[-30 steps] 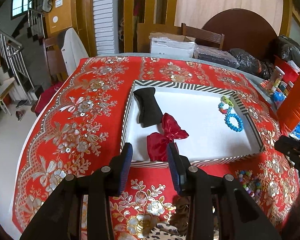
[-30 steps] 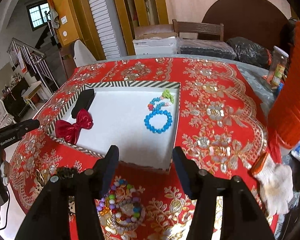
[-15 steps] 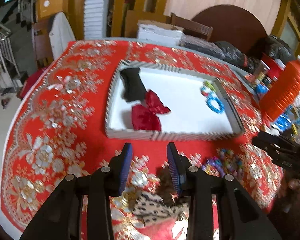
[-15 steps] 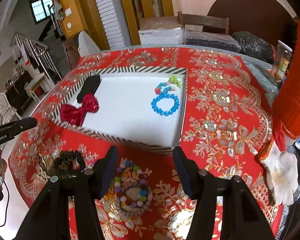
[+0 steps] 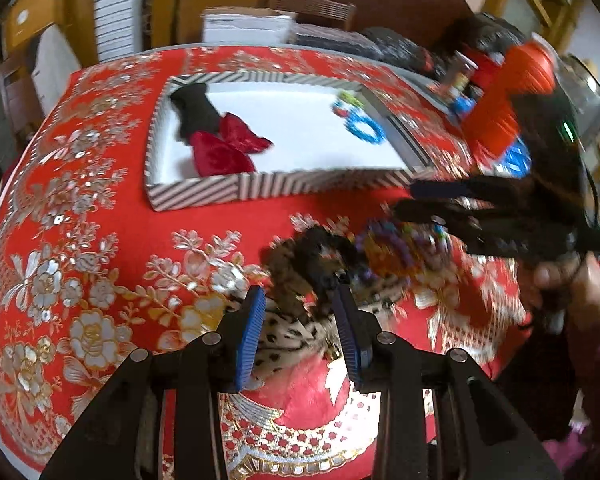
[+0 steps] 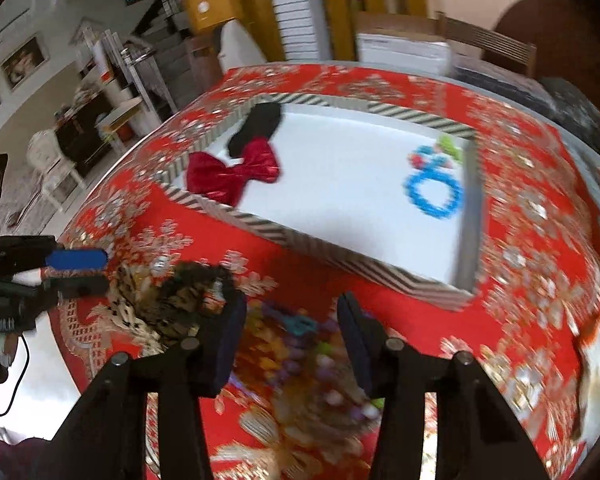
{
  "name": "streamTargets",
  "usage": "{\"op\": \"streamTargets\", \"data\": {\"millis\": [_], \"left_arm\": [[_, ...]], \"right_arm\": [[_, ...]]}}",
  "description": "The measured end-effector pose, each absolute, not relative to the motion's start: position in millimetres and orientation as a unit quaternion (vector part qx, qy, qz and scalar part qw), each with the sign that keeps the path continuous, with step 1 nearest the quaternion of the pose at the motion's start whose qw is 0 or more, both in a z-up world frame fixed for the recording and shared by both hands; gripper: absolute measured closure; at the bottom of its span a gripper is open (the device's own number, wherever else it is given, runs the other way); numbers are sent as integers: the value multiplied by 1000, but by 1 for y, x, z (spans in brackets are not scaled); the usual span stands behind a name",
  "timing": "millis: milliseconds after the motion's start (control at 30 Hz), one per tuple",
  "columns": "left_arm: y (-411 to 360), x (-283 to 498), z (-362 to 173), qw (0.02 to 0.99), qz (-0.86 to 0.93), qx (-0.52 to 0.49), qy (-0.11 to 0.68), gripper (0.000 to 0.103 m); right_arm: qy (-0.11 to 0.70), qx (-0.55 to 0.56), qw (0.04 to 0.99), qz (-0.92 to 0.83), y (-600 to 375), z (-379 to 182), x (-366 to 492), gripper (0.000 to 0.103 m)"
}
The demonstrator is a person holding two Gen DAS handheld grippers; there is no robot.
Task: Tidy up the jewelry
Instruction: 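Move both open grippers back to the jewelry pile, then grasp the brown scrunchie with the left gripper while the right grasps the black bead bracelet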
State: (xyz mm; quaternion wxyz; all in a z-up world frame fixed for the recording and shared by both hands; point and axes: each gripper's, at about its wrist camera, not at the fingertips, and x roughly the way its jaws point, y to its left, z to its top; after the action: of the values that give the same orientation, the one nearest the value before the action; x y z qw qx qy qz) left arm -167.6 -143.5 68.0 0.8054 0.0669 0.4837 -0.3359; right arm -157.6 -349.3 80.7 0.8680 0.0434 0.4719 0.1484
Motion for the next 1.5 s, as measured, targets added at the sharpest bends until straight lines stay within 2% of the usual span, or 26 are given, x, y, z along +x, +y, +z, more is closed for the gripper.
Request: {"op": "streamTargets", "data": {"millis": [333,367,500,533,567,900,933,1000,1067,1500], "left_arm": [[-156,-161,43,791,-339,67,505,77],[-157,-160,40,790,-337,70,507,77],[-159,-156,30,785,-331,70,518,77],[-159,-155,28,785,-329,71,521,77],[-159,-154,27,785,-327,71,522,76],[-170,-153,19,794,-313,89,514,77],[-169,-153,18,798,-312,85,509,79],[-171,-151,17,799,-312,83,508,96],[-168,-151,18,794,-320,72,512,99],[-159,-150,86,832,-331,54,442,100]], "right_arm": [[503,-37,846,175,-295,47,-127,55],[505,-45,844,174,-293,44,-127,64],[498,-71,847,174,-287,37,-129,84],[495,-78,849,165,-286,37,-129,93],[494,-78,851,160,-287,38,-129,98],[437,45,889,132,-346,82,-142,100],[432,53,891,130,-352,87,-144,100],[424,65,894,125,-362,94,-149,100],[417,76,898,121,-372,102,-156,100],[386,98,913,86,-409,126,-175,100]]}}
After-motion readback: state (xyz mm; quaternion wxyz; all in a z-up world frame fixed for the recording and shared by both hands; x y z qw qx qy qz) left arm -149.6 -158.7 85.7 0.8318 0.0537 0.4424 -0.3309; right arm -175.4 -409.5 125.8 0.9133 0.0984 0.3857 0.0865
